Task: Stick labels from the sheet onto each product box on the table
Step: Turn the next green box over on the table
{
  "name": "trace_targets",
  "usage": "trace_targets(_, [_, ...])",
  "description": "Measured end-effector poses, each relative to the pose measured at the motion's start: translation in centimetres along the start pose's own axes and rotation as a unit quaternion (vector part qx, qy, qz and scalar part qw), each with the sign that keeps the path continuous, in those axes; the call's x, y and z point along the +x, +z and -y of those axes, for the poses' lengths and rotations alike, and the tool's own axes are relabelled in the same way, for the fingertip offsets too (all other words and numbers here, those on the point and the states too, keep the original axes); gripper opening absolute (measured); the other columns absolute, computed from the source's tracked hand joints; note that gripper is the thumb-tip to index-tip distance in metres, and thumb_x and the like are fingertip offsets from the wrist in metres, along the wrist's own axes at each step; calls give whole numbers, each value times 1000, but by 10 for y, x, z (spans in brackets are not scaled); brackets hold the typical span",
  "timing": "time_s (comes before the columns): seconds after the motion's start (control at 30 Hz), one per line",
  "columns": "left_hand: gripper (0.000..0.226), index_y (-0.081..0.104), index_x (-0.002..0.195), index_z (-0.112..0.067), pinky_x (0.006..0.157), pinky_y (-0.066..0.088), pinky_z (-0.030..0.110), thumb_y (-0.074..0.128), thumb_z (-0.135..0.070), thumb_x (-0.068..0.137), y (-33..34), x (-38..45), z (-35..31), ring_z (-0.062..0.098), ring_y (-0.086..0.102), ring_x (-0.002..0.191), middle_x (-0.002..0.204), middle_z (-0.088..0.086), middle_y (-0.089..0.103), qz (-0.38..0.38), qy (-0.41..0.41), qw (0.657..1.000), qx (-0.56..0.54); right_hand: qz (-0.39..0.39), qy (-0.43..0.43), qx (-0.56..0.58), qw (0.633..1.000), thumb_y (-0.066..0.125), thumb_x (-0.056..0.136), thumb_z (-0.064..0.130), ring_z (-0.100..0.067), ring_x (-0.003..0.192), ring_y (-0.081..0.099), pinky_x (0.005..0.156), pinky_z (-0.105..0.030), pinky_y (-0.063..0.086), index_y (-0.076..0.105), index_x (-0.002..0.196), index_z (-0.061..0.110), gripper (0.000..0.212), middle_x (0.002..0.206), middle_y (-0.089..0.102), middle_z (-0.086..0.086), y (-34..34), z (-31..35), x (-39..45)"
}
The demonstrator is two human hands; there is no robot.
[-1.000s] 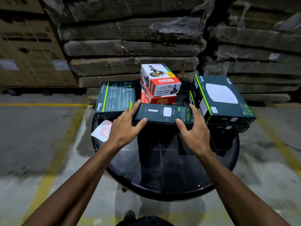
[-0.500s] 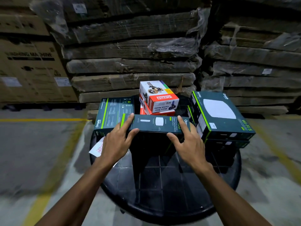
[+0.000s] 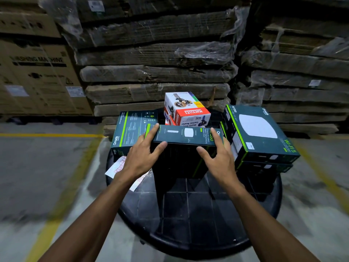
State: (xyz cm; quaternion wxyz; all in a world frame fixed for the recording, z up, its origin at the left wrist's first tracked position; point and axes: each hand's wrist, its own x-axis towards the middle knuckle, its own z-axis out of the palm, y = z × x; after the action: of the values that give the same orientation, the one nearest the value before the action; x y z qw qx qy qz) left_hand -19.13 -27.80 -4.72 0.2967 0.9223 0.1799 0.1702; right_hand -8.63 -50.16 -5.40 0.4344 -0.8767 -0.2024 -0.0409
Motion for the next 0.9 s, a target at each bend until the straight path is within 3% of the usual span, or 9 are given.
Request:
trace_targets(0.17, [65,28,150,-40,85,48,46,53,-52,91,6,-8,-1,38,58,102,114,12,58,-46,23,999,-3,-29,-13,-14,999,62,91,45,-24,131,41,91,-30,36,29,150,35,68,152,30,-6,8,1,-11])
trace_targets(0.3, [68,31,147,-40,80,49,45,41,-71,86,-3,-7,-2,40,60,98,110,14,63,-58,33,997,30,-50,-15,-48,998,61,89,51,-27,121,50,88,-39,47,34,147,33,66,145,41,-6,2,11,-12])
trace_targets(0.4, [64,38,143,-36,80,46,44,37,-70,89,-20,0,-9,41,61,101,112,16,68,-62,35,993,91,-71,-4,-94,993,56,87,62,-28,105,59,77,-36,44,39,140,31,64,125,57,-6,-11,21,-10])
trace_targets(0.53, [53,45,136,-34,86,45,41,40,-63,93,-24,9,-6,39,60,108,117,15,67,26,-13,993,113,-29,28,-198,979,41,88,71,-34,98,62,75,-38,44,40,137,31,62,105,65,-10,-16,25,-5])
trace_targets(0.7, [54,45,137,-29,93,45,41,37,-63,95,17,0,22,37,57,115,128,13,62,142,-74,981,111,72,95,-224,967,39,91,70,-37,108,60,84,-40,45,38,140,32,62,118,65,-15,9,-3,-16])
trace_targets(0.9, [59,35,141,-25,92,41,41,36,-62,95,71,-13,52,43,54,116,129,20,59,172,-175,966,81,133,162,-175,962,44,96,53,-38,115,56,88,-42,42,28,145,29,56,129,59,-14,46,-41,-26])
